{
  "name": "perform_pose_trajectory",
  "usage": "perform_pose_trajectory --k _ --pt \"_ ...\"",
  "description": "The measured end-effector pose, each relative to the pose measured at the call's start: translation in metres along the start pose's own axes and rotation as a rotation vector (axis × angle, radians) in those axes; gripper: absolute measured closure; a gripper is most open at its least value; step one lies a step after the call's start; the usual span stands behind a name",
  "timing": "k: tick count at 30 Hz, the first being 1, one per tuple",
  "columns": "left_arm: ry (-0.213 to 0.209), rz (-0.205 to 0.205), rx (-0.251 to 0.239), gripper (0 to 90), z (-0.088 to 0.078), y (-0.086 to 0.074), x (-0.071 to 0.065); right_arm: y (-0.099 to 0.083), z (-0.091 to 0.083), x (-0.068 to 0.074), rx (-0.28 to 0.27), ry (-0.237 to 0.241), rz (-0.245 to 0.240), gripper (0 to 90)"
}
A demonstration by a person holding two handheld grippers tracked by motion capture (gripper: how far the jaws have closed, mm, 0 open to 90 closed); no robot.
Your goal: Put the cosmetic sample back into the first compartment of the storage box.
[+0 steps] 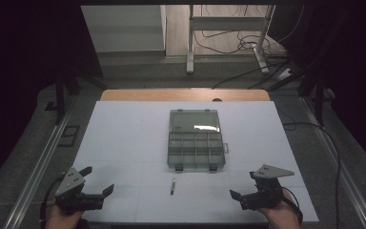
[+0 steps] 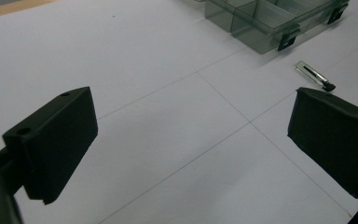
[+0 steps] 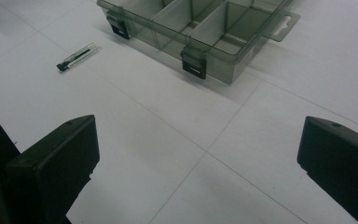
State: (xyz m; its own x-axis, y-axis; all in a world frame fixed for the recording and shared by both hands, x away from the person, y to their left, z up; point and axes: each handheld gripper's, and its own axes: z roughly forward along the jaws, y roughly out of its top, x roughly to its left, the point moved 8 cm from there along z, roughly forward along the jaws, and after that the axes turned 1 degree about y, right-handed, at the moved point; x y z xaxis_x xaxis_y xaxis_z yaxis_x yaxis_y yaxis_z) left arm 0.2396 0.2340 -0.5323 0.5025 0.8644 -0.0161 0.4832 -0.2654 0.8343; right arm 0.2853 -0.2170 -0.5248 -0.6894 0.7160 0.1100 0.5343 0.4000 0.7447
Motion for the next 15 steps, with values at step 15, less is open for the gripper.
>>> perform_pose_trajectory --k 15 --pt "0.004 -0.004 0.005 2.0 0.001 0.0 0.0 0.014 0.017 0.019 0.015 0.079 -0.031 0.0"
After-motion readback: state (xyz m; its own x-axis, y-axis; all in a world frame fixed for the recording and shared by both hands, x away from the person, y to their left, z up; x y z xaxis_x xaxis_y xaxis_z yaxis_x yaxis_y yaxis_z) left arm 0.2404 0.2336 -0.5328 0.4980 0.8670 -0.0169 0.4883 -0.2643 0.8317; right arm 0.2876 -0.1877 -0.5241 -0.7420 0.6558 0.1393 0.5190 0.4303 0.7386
